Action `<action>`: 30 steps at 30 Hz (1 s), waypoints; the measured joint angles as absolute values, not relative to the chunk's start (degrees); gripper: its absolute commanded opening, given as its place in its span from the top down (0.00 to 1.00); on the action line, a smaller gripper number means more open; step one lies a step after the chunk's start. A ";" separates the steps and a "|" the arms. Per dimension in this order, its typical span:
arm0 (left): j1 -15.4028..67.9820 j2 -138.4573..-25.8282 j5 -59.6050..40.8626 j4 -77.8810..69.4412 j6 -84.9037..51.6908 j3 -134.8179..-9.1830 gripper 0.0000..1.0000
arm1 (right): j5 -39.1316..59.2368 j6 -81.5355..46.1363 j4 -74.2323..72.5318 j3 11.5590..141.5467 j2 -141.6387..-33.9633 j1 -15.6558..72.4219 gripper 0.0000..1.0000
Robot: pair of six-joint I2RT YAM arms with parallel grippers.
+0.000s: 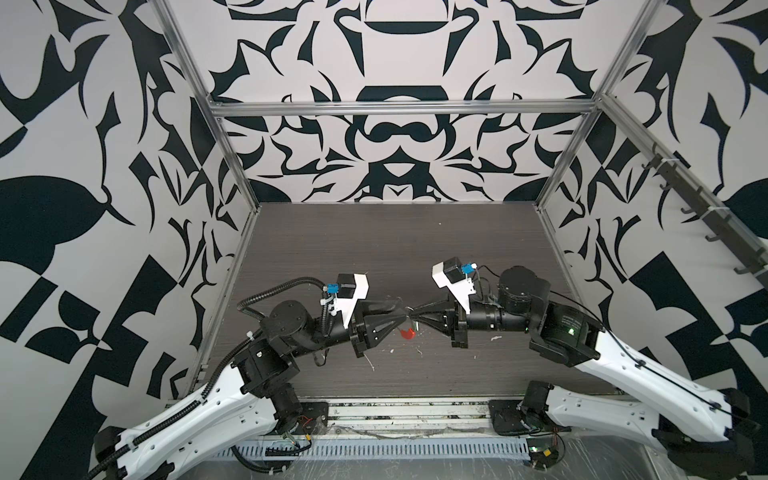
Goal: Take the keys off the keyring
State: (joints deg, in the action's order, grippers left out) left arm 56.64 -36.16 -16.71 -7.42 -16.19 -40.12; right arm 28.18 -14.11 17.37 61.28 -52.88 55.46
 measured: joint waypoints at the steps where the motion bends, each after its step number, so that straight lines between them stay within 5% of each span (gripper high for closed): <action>1: 56.64 -35.77 -16.69 -6.68 -16.03 -40.34 0.55 | 28.27 -13.61 19.00 62.00 -52.97 55.29 1.00; 8: 56.64 -37.58 -17.89 0.71 -14.98 -45.82 0.53 | 30.11 -9.98 30.28 68.95 -55.81 53.15 1.00; 30: 56.64 -46.15 -23.35 12.86 -13.43 -52.66 0.69 | 35.22 -3.62 45.63 78.94 -63.86 52.21 1.00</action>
